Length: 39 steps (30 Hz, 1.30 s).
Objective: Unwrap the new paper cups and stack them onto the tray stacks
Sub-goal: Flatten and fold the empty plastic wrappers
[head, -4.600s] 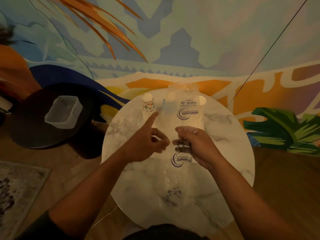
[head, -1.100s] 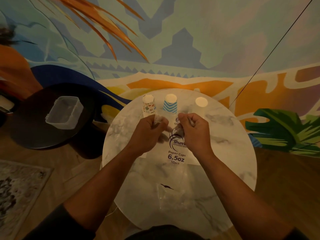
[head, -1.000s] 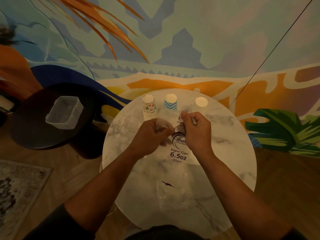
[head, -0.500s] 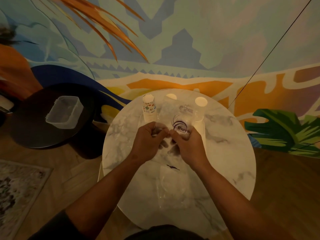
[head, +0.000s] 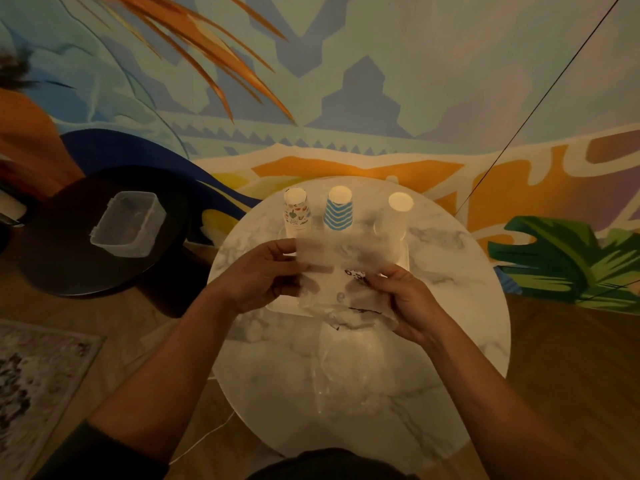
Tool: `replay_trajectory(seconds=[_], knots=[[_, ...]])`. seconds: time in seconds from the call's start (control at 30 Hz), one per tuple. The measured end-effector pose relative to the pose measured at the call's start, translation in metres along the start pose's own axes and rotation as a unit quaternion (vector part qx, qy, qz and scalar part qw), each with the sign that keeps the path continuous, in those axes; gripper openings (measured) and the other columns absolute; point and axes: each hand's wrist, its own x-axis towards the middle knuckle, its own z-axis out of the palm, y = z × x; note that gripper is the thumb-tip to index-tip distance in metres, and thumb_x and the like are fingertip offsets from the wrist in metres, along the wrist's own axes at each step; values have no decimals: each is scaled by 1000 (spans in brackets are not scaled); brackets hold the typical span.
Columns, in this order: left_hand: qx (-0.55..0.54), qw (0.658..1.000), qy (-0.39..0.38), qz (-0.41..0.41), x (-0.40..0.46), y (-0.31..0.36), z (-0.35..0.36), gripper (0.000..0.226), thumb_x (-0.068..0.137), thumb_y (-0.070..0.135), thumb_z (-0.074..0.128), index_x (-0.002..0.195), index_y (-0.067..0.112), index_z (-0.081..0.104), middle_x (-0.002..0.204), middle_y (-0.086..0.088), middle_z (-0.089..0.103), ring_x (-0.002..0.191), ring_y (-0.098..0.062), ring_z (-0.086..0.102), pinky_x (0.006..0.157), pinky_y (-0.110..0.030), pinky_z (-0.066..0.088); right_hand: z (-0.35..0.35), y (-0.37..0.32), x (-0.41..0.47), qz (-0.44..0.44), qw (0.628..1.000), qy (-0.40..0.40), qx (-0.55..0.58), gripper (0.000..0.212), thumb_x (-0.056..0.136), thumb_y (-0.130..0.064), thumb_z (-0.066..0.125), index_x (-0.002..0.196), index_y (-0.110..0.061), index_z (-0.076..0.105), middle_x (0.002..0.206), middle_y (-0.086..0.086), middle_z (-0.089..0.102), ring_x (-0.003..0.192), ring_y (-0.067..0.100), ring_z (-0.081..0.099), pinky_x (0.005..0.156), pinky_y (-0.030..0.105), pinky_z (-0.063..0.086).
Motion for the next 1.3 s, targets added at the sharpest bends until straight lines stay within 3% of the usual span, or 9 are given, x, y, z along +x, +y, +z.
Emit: replay_trajectory(seconds=[0.17,0.27,0.37,0.47,0.57,0.67,0.8,0.97,1.3], knots=[[164,986,5,15,4,5,-5,54,97,-16,42,87,19,82,110,-7,75,97,-27,72,78,-40,64,-9,-2,4,38,999,23,19,28,77,-4,45,81,-3,72,90,20,70,77,33,71,61,42,61],[254,965,28,50,6,7,-3,50,93,-22,41,86,10,79,103,4,78,96,-18,73,72,-30,63,-8,-3,4,56,998,-19,-2,37,95,-25,45,118,-8,68,117,18,71,104,34,70,86,51,58],[267,961,42,62,5,6,5,47,92,-24,39,90,5,77,98,18,77,94,-6,72,69,-20,58,-10,8,7,27,989,-41,-141,50,92,-28,68,136,-10,52,124,11,68,108,28,68,85,44,58],[174,979,76,79,9,-3,14,41,101,-11,41,116,14,71,107,11,77,101,-12,72,77,-27,60,-12,20,13,-33,974,6,-224,62,84,-10,78,139,-10,50,127,17,66,113,27,65,95,43,56],[20,983,171,61,12,-15,26,33,106,19,41,132,23,59,112,-4,76,107,-22,71,88,-38,57,-7,22,15,-91,951,110,-273,60,88,-2,75,140,-14,48,123,9,69,109,16,67,86,26,55],[72,974,209,49,13,-29,42,44,103,40,50,142,23,47,126,5,65,106,-12,67,79,-26,56,3,29,17,-142,918,172,-329,52,92,-4,71,136,-22,49,116,0,68,98,9,69,82,27,57],[190,948,253,30,19,-50,52,77,88,40,75,151,21,35,133,3,53,115,-13,59,99,-33,53,18,44,15,-190,900,208,-332,44,99,0,55,132,-28,48,106,-8,66,82,2,64,71,24,55],[265,936,230,39,24,-55,51,69,94,24,70,152,23,31,123,13,47,89,14,48,66,-3,42,12,54,15,-219,881,225,-354,35,104,-10,51,133,-28,46,108,-10,64,87,2,62,79,28,52],[268,939,207,66,23,-78,50,47,100,9,59,138,26,36,114,7,63,86,6,66,68,-9,51,8,64,12,-204,894,227,-328,24,105,-13,52,127,-20,49,105,-8,64,90,-6,62,78,10,46]])
